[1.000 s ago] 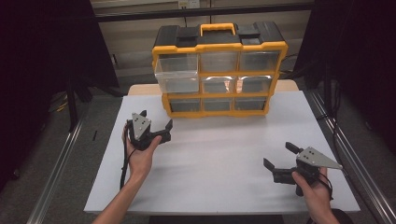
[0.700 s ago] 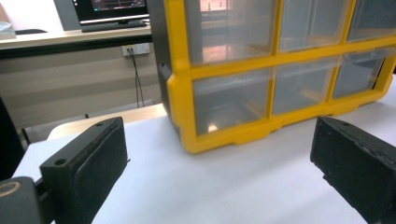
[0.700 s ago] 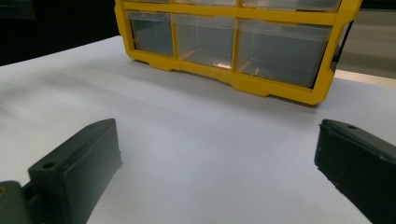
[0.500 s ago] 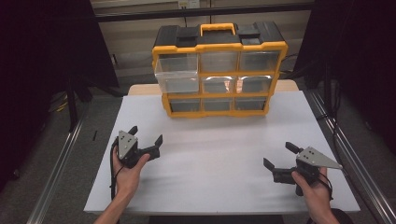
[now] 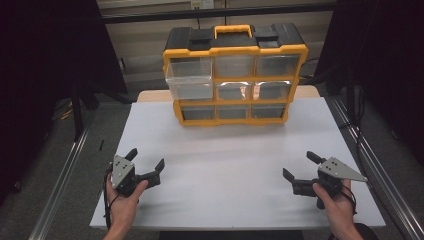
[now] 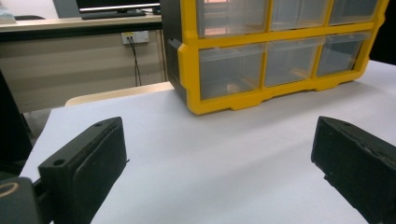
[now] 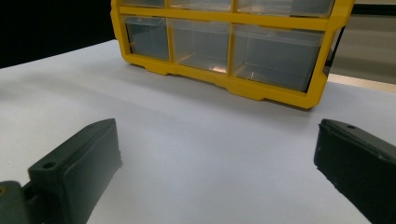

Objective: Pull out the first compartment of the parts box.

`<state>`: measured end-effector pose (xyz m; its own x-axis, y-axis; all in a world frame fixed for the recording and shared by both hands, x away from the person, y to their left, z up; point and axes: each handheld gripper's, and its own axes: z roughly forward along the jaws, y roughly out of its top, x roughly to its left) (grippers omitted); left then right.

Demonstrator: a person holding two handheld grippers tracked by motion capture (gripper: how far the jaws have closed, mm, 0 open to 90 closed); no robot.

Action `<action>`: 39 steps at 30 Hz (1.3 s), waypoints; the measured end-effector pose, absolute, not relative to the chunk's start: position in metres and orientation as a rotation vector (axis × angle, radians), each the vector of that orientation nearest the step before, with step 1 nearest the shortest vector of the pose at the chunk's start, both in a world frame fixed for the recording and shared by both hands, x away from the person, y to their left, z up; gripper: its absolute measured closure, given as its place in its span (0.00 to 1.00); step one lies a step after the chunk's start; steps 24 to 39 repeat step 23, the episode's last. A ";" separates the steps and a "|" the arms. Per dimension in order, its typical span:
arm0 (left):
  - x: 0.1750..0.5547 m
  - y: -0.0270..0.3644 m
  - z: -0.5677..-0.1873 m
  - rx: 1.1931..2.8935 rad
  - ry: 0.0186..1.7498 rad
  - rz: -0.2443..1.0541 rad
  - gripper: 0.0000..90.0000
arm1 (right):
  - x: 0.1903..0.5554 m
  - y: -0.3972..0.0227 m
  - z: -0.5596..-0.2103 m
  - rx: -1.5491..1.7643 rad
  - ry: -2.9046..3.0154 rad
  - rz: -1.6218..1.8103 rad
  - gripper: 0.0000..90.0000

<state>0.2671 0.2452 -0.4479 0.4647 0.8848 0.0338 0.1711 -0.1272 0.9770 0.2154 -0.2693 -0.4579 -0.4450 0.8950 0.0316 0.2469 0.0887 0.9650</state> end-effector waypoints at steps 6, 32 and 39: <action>0.257 0.247 -0.451 1.630 0.928 0.786 0.04 | 0.215 -0.270 -0.458 1.133 1.768 1.382 0.00; 0.256 0.260 -0.451 1.570 0.996 0.803 0.04 | 0.217 -0.273 -0.460 1.153 1.753 1.377 0.00; 0.256 0.260 -0.451 1.570 0.996 0.803 0.04 | 0.217 -0.273 -0.460 1.153 1.753 1.377 0.00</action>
